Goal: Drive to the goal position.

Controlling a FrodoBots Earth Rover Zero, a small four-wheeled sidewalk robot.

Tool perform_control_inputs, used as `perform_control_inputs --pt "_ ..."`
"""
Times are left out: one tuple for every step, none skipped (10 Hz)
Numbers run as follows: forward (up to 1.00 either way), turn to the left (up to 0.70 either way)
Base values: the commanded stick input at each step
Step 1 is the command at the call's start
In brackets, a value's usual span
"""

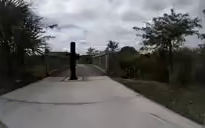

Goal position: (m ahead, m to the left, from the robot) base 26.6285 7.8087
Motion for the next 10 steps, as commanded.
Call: perform_control_inputs --pt "0.85 0.34" --pt "0.85 0.34" --pt "0.85 0.00" --pt "0.85 0.00" --pt "0.85 0.00" --pt "0.85 0.00" --pt "0.85 0.00" --pt "0.85 0.00" --pt "0.85 0.00" --pt "0.85 0.00"
